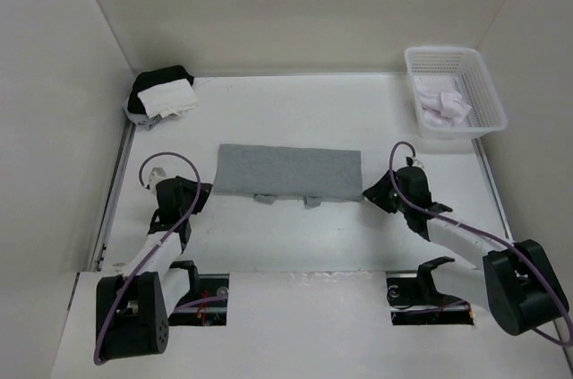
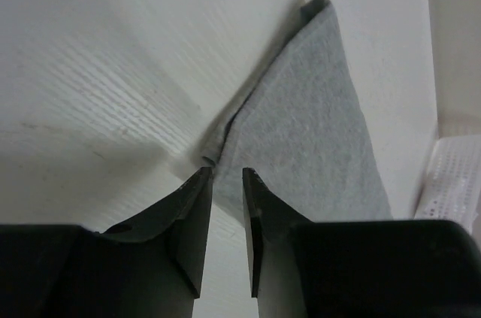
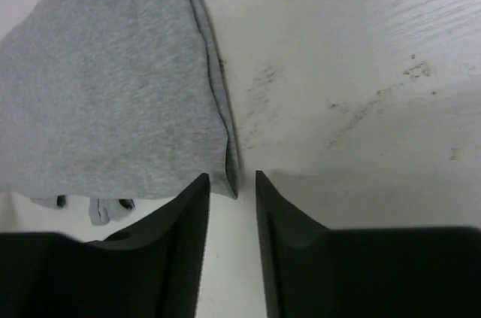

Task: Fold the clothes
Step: Fold the tank top

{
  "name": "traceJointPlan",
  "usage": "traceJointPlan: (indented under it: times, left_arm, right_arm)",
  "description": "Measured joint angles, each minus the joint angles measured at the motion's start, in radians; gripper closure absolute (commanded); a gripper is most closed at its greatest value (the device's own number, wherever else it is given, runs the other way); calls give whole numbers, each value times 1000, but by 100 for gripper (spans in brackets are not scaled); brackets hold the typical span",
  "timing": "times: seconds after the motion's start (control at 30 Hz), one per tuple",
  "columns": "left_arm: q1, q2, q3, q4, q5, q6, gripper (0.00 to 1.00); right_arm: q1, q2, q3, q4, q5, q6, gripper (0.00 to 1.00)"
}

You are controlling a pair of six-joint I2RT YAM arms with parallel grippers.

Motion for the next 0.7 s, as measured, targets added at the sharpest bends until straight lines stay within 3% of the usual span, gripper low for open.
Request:
traceJointPlan:
  times: [0.1,0.3,0.43,0.57,0.7]
  left_arm:
    - [43,-33,-7,-19,3,1,75]
    - [-11,-68,36,-18,-18,3,75]
    - [-93,-68,61,-5,-34,3,75]
    - [-177,-71,66,21,-62,3,75]
    - [-296,-68,80,64,-104,6,75]
  right_arm:
    - [-2,-11,-4,4,10,5,44]
    - [-32,159,57,91,-43,14,48]
    - [-37,309,97,236,-101,68,66]
    - [-27,418,101,368,-123,150,95]
    - [-22,397,53,438,-92,202,100]
